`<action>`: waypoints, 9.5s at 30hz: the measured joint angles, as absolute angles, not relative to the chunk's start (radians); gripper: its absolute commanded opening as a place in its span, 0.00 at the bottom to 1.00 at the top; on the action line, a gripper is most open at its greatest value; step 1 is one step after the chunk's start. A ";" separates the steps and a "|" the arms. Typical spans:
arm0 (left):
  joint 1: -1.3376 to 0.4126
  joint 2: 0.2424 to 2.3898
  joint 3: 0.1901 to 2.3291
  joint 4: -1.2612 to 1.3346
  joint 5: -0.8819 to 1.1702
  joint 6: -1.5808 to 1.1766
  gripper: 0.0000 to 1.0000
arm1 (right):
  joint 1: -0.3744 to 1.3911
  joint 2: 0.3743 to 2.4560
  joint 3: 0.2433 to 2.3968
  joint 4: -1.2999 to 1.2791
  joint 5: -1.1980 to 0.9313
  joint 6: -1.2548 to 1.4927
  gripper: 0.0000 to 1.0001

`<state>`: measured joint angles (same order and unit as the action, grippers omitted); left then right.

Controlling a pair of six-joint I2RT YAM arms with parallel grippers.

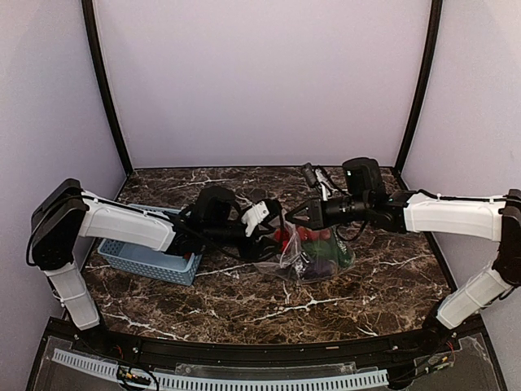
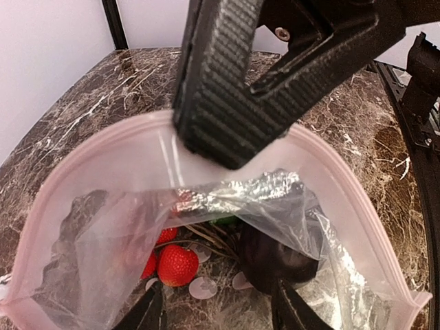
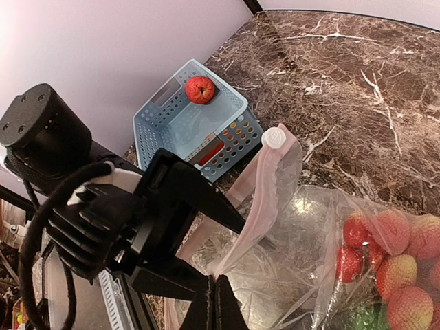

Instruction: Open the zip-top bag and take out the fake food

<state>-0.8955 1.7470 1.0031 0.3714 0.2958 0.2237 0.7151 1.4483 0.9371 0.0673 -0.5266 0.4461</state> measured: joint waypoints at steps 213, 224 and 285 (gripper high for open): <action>-0.917 1.682 0.743 0.406 0.157 -0.089 0.50 | 0.128 1.353 0.476 0.060 -0.602 0.379 0.00; -0.919 1.886 0.854 0.622 0.212 -0.063 0.52 | 0.237 1.301 0.424 0.049 -0.617 0.431 0.41; -0.928 2.206 1.205 0.544 0.186 0.019 0.15 | 0.241 1.630 0.608 0.221 -0.664 0.400 0.00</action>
<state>-0.9276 2.2055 1.2053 0.5442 0.1860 0.0189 0.2405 1.6302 0.6079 0.2211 -0.6643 0.4000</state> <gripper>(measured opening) 0.259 0.004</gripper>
